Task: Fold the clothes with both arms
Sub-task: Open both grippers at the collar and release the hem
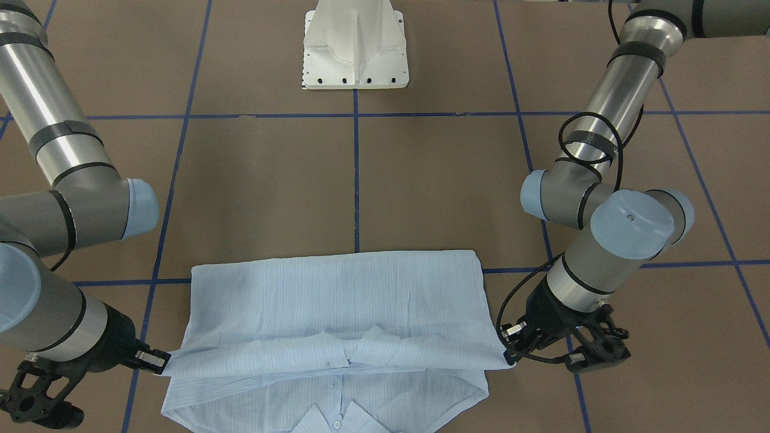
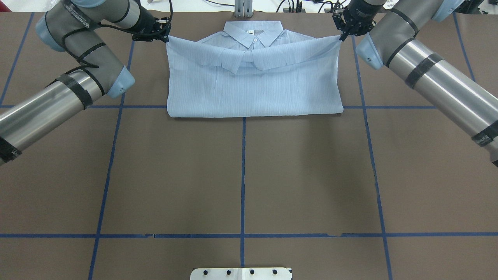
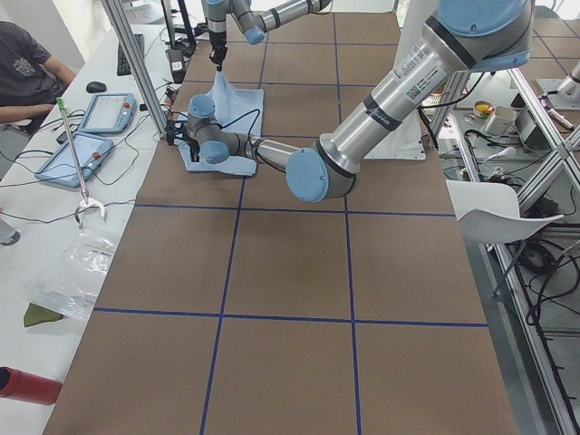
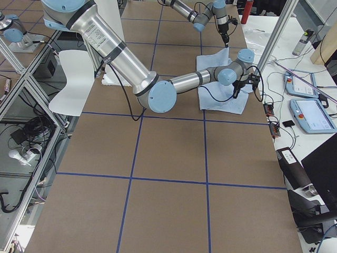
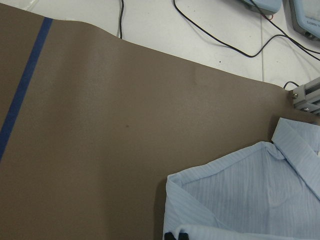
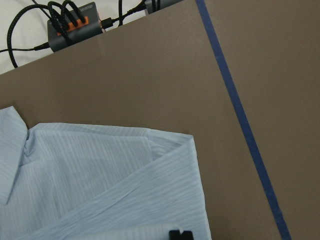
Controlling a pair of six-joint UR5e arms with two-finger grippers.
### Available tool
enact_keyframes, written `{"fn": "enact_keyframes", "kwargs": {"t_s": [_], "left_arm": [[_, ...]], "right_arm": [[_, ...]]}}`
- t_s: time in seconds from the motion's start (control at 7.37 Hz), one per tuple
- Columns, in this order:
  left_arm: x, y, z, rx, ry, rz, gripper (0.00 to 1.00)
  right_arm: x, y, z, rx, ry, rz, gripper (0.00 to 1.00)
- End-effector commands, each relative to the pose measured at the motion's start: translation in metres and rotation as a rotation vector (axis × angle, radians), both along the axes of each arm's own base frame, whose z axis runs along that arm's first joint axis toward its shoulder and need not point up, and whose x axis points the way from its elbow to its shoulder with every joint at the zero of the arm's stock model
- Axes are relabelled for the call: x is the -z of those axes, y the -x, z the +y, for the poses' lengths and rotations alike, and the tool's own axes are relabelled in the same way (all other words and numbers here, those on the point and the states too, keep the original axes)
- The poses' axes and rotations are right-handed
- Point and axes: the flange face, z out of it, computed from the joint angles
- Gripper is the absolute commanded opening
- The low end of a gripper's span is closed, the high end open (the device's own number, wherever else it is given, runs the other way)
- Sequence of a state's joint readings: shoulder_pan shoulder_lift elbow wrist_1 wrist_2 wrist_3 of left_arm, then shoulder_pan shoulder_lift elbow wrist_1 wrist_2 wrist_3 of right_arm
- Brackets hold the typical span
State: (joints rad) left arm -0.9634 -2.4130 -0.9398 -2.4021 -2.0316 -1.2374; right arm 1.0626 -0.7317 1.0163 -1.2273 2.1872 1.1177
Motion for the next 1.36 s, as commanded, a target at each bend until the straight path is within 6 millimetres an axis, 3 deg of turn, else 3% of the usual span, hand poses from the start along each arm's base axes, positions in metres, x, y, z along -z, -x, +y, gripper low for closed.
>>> {"fn": "enact_keyframes", "kwargs": {"t_s": [0.0,0.14,0.27,0.41,0.68,0.81,0.95,1.08,1.22], "left_arm": [[0.01,-0.001,-0.002,0.003,-0.008,0.01,0.0],[0.011,-0.001,-0.002,0.004,-0.01,0.01,0.51],[0.007,-0.001,-0.001,0.005,-0.01,0.005,0.94],[0.004,0.0,-0.001,0.007,-0.005,0.001,0.99],[-0.007,0.003,0.002,0.009,0.0,-0.001,0.99],[-0.002,0.01,0.011,0.01,-0.012,0.011,0.99],[-0.004,0.016,0.02,0.018,-0.004,0.025,0.99],[-0.006,0.015,0.022,0.025,0.01,0.034,0.99],[-0.006,0.014,0.022,0.024,0.012,0.034,0.99]], "right_arm": [[0.003,0.001,-0.003,-0.012,-0.02,0.008,0.0],[0.005,0.01,0.001,-0.013,-0.051,0.015,0.98],[0.005,0.017,0.003,-0.017,-0.065,0.028,1.0],[0.005,0.017,0.003,-0.016,-0.066,0.029,1.0],[0.01,0.016,0.01,-0.013,-0.079,0.014,1.0],[0.0,0.005,0.032,-0.01,-0.095,-0.003,1.0],[-0.022,0.007,0.061,0.014,-0.097,-0.003,1.0],[-0.039,0.043,0.09,0.066,-0.08,0.006,1.0],[-0.053,0.066,0.107,0.09,-0.075,0.03,1.0]]}}
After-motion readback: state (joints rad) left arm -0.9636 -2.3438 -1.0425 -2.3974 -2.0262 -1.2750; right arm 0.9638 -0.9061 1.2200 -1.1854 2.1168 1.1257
